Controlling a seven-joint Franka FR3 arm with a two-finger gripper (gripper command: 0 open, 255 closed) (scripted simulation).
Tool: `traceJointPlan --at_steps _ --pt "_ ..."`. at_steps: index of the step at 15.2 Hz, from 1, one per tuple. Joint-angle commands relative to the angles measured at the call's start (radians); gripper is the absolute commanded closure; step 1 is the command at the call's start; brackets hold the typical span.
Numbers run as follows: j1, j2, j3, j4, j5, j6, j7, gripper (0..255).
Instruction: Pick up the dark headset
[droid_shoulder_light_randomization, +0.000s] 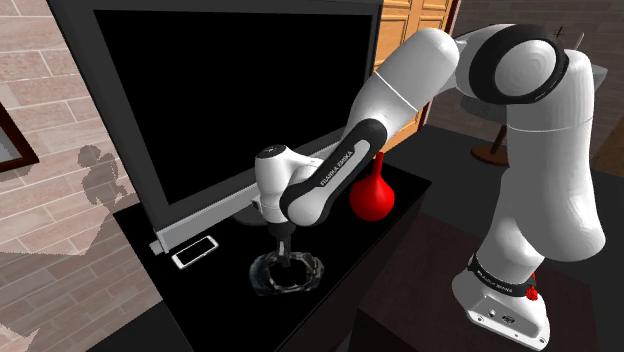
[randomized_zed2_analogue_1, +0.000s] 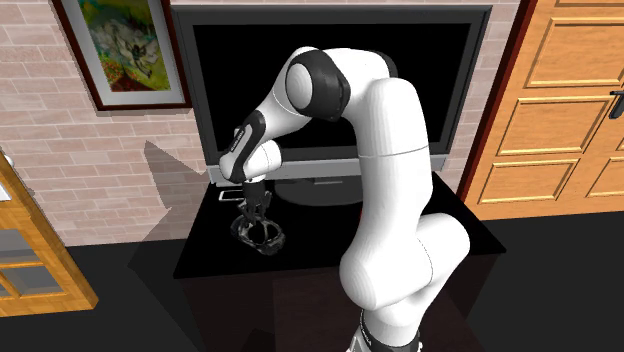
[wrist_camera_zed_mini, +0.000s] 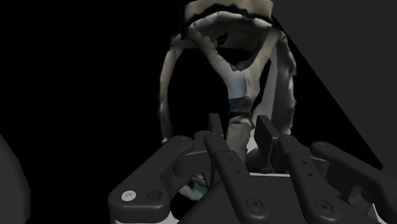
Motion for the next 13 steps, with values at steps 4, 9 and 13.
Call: traceJointPlan --at_steps 4,9,13 --pt "-0.006 -0.052 0.007 0.004 0.012 -0.054 -0.006 255" --pt "-0.01 -0.101 0.012 0.012 0.023 -0.111 -0.011 255" --pt "-0.012 -0.121 0.014 0.017 0.028 -0.135 -0.014 255"
